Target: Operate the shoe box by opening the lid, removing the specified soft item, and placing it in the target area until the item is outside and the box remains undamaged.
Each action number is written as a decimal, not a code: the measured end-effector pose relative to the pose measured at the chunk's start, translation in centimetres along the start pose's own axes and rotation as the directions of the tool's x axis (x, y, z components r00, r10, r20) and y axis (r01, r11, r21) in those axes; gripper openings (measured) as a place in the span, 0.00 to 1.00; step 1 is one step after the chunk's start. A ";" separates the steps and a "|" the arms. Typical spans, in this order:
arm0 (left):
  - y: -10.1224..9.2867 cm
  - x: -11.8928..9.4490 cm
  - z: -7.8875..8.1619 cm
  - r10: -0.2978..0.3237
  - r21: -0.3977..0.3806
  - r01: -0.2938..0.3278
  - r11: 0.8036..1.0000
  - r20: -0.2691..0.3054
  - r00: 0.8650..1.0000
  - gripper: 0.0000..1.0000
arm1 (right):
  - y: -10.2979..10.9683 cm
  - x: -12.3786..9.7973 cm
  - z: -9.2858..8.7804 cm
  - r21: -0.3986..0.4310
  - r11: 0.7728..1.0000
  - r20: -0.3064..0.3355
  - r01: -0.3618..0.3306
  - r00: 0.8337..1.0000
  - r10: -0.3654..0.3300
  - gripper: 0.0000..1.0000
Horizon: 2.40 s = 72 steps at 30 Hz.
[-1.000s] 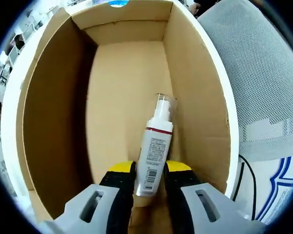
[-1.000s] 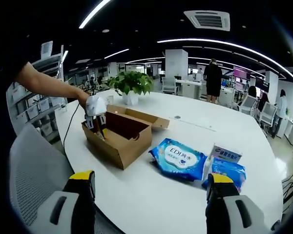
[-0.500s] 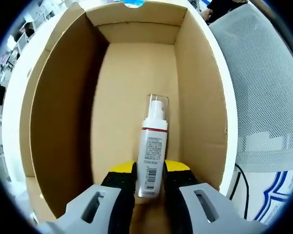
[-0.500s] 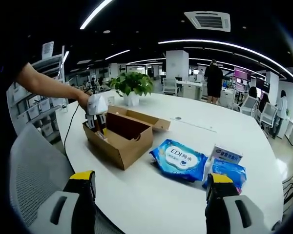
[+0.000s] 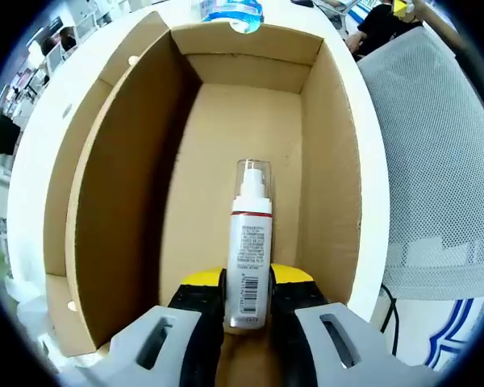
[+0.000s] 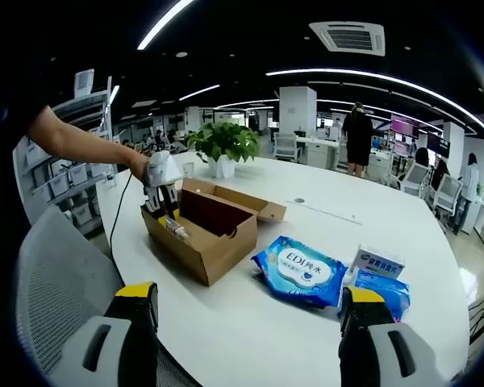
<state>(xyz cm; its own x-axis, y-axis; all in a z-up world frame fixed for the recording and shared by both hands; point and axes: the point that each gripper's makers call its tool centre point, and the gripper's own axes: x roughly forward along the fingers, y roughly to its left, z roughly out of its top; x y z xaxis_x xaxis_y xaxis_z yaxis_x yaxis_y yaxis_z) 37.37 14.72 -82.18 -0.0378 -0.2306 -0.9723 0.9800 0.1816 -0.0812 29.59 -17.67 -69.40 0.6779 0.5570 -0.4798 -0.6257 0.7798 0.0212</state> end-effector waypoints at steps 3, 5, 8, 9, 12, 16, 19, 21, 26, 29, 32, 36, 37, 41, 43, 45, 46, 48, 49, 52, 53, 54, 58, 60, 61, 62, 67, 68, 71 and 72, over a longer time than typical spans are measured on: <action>-0.1 -0.3 0.0 0.003 -0.015 -0.003 1.000 0.013 1.000 0.18 | 0.2 0.2 0.2 -0.002 1.000 0.002 -0.009 1.000 0.009 0.94; -0.2 -0.5 0.0 0.002 -0.027 -0.001 1.000 0.019 1.000 0.18 | 0.3 0.3 0.4 -0.008 1.000 0.004 -0.014 1.000 0.014 0.94; -0.4 -0.8 0.1 -0.007 -0.061 0.009 0.998 0.038 0.999 0.18 | 0.4 0.4 0.5 -0.013 1.000 0.007 -0.018 1.000 0.018 0.93; -0.5 -0.9 0.1 -0.008 -0.071 0.011 0.997 0.043 0.999 0.18 | 0.5 0.5 0.6 -0.014 1.000 0.008 -0.019 1.000 0.020 0.93; -0.4 -1.4 0.4 0.009 -0.071 -0.005 0.997 0.063 0.998 0.19 | 0.6 0.6 0.8 -0.019 1.000 0.012 -0.024 1.000 0.025 0.93; -0.4 -2.3 1.4 0.030 -0.066 -0.024 0.998 0.103 0.994 0.19 | 0.9 0.8 1.0 -0.025 0.999 0.020 -0.033 0.999 0.034 0.91; -0.5 -2.7 2.1 0.038 -0.062 -0.031 0.998 0.124 0.992 0.19 | 1.2 1.1 1.2 -0.035 0.999 0.024 -0.041 0.999 0.042 0.90; -0.7 -3.0 2.6 0.042 -0.064 -0.033 0.997 0.144 0.989 0.19 | 1.4 1.2 1.4 -0.041 0.998 0.030 -0.045 0.998 0.046 0.89; -1.2 -3.7 4.0 0.048 -0.050 -0.039 0.998 0.187 0.981 0.19 | 1.7 1.4 1.6 -0.055 0.997 0.039 -0.057 0.998 0.059 0.87; -1.6 -4.1 4.9 0.052 -0.037 -0.045 0.998 0.211 0.976 0.19 | 1.9 1.5 1.7 -0.058 0.996 0.041 -0.063 0.997 0.066 0.85; -1.8 -4.5 5.5 0.050 -0.035 -0.043 0.998 0.228 0.972 0.19 | 2.1 1.6 1.8 -0.063 0.996 0.046 -0.070 0.996 0.073 0.84; -2.2 -4.9 6.2 0.045 -0.025 -0.040 0.999 0.251 0.967 0.19 | 2.3 1.7 2.0 -0.071 0.995 0.049 -0.074 0.996 0.078 0.82; -2.4 -5.0 6.4 0.044 -0.023 -0.040 0.999 0.255 0.966 0.19 | 2.4 1.7 2.1 -0.074 0.994 0.052 -0.077 0.995 0.081 0.82; -3.2 -5.2 7.2 0.031 0.002 -0.033 0.999 0.272 0.962 0.19 | 2.7 1.9 2.2 -0.086 0.992 0.055 -0.088 0.994 0.093 0.79; -3.5 -5.4 7.7 0.027 0.012 -0.031 0.999 0.283 0.959 0.19 | 2.9 2.0 2.2 -0.091 0.991 0.057 -0.094 0.993 0.100 0.77; -3.9 -5.6 8.2 0.017 0.025 -0.025 0.999 0.295 0.955 0.19 | 3.2 2.1 2.3 -0.096 0.990 0.061 -0.101 0.992 0.107 0.75; -4.1 -5.7 8.5 0.012 0.029 -0.022 0.999 0.301 0.954 0.19 | 3.3 2.1 2.4 -0.101 0.989 0.063 -0.105 0.992 0.111 0.74; -4.5 -5.8 8.9 0.000 0.038 -0.013 0.999 0.310 0.951 0.19 | 3.5 2.2 2.4 -0.105 0.988 0.061 -0.110 0.991 0.117 0.71; -4.7 -5.9 9.2 -0.009 0.044 -0.006 0.999 0.315 0.949 0.19 | 3.5 2.3 2.4 -0.107 0.988 0.059 -0.110 0.991 0.117 0.70; -5.4 -6.0 9.8 -0.032 0.057 0.014 0.998 0.327 0.944 0.19 | 3.6 2.3 2.4 -0.118 0.986 0.057 -0.114 0.991 0.122 0.68; -5.6 -6.0 9.9 -0.035 0.060 0.016 0.998 0.327 0.945 0.19 | 3.6 2.3 2.4 -0.119 0.986 0.057 -0.115 0.991 0.122 0.68; -5.7 -5.9 10.0 -0.039 0.066 0.019 0.998 0.329 0.944 0.19 | 3.6 2.3 2.3 -0.121 0.986 0.056 -0.116 0.991 0.124 0.66; -6.3 -6.0 10.6 -0.056 0.088 0.028 0.996 0.338 0.940 0.19 | 3.8 2.3 2.3 -0.135 0.984 0.053 -0.119 0.990 0.127 0.64; -6.7 -6.2 11.1 -0.064 0.101 0.031 0.994 0.348 0.935 0.19 | 4.0 2.3 2.4 -0.134 0.983 0.057 -0.124 0.990 0.133 0.64; -6.8 -6.3 11.3 -0.067 0.106 0.031 0.994 0.354 0.933 0.19 | 4.2 2.4 2.4 -0.137 0.982 0.059 -0.129 0.989 0.138 0.64; -7.0 -6.4 11.6 -0.074 0.116 0.034 0.993 0.361 0.930 0.19 | 4.3 2.4 2.5 -0.140 0.981 0.059 -0.133 0.988 0.142 0.64; -8.3 -6.4 12.8 -0.103 0.163 0.043 0.986 0.376 0.921 0.19 | 5.2 2.7 2.7 -0.155 0.975 0.062 -0.158 0.984 0.169 0.64; -8.5 -6.4 12.9 -0.107 0.170 0.045 0.984 0.375 0.921 0.19 | 5.4 2.7 2.8 -0.157 0.974 0.062 -0.165 0.982 0.177 0.64; -9.2 -6.4 13.5 -0.127 0.194 0.056 0.979 0.380 0.916 0.19 | 5.9 2.8 2.9 -0.165 0.969 0.062 -0.182 0.979 0.194 0.63; -9.3 -6.4 13.6 -0.130 0.197 0.057 0.979 0.381 0.916 0.19 | 6.0 2.8 2.9 -0.166 0.968 0.061 -0.188 0.978 0.201 0.63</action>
<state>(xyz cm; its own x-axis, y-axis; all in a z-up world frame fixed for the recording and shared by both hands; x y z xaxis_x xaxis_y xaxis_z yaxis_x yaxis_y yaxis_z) 31.15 1.51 -72.21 -0.0874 -0.5985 -0.7963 0.9955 -0.0237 -0.0915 28.83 -10.56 -68.08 0.5610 0.7186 -0.4109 -0.7973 0.6026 -0.0347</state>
